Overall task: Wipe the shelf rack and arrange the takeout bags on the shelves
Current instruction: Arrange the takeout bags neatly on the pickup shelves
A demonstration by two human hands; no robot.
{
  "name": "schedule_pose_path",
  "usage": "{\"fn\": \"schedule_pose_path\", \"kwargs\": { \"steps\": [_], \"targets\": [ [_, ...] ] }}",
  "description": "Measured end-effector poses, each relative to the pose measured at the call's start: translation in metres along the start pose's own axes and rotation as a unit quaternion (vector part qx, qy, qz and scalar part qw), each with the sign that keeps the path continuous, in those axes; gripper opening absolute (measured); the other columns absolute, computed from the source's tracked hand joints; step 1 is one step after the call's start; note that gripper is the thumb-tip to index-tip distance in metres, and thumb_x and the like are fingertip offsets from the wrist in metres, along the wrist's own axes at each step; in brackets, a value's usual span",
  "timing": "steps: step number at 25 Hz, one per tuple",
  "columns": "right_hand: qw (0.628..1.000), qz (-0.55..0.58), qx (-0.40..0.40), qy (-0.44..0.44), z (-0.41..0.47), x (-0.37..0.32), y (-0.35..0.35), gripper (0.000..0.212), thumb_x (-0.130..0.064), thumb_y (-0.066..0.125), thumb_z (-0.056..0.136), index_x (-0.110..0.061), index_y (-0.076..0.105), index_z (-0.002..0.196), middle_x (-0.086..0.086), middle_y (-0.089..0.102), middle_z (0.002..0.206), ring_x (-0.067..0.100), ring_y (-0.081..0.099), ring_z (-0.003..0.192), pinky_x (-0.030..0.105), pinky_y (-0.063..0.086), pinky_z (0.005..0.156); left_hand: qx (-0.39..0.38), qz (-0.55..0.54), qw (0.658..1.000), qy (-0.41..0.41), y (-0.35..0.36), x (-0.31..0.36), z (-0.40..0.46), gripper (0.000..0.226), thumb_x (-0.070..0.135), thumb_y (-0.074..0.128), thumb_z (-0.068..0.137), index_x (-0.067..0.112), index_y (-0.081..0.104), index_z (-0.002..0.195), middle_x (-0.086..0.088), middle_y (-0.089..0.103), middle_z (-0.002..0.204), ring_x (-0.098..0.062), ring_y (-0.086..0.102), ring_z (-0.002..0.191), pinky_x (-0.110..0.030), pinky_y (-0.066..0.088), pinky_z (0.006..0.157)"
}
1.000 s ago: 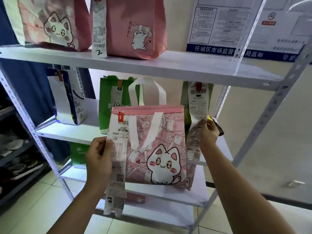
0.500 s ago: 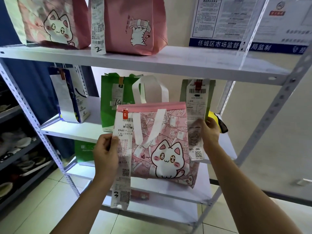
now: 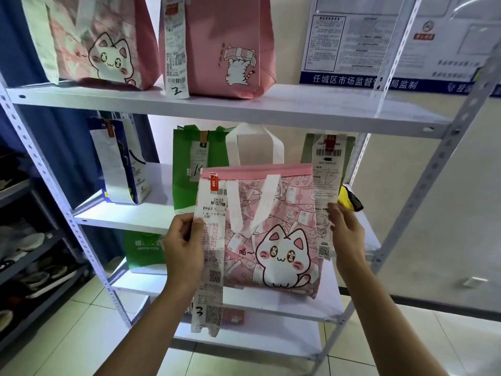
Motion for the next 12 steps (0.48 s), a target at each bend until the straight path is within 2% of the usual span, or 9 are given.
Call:
{"fn": "schedule_pose_path", "kwargs": {
  "steps": [3,5,7,12],
  "targets": [
    [0.995,0.008,-0.091,-0.045,-0.055,-0.030,0.012,0.025,-0.033,0.051,0.103,-0.025,0.074,0.107,-0.004,0.077,0.102,0.011,0.073,0.095,0.022,0.058,0.073,-0.009,-0.014,1.000,-0.017,-0.002,0.002,-0.003,0.006,0.029,0.059,0.098,0.030,0.065,0.097,0.009,0.075,0.096,-0.008,0.072,0.090,-0.023,0.060,0.069],
    [0.991,-0.007,-0.107,-0.081,-0.084,-0.054,0.011,0.020,-0.024,0.056,0.101,-0.028,0.074,0.098,-0.006,0.078,0.096,0.010,0.075,0.085,0.018,0.058,0.065,-0.021,-0.018,1.000,-0.014,0.001,0.009,-0.007,0.007,0.028,0.059,0.098,0.024,0.065,0.100,0.007,0.075,0.097,-0.013,0.072,0.093,-0.033,0.060,0.077],
    [0.990,-0.020,-0.094,-0.104,-0.100,-0.077,0.004,0.017,-0.019,0.059,0.099,-0.028,0.073,0.099,-0.008,0.078,0.094,0.010,0.075,0.081,0.019,0.058,0.061,-0.046,-0.038,0.998,-0.008,0.008,0.023,-0.013,0.009,0.030,0.059,0.097,0.024,0.064,0.100,0.008,0.076,0.096,-0.013,0.073,0.093,-0.032,0.061,0.076],
    [0.988,0.012,-0.024,-0.155,-0.108,-0.145,-0.028,0.017,-0.027,0.059,0.100,-0.033,0.075,0.097,-0.006,0.079,0.092,0.012,0.076,0.074,0.021,0.058,0.055,-0.125,-0.092,0.987,0.039,0.036,0.095,-0.013,0.021,0.046,0.054,0.089,0.032,0.063,0.102,0.009,0.075,0.102,-0.011,0.073,0.093,-0.032,0.062,0.076]
  ]
}}
Point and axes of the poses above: each hand's wrist, its own z-axis towards the middle knuckle, its own y-axis out of the palm, x = y × z, the point moved 7 cm from there along z, towards the middle knuckle
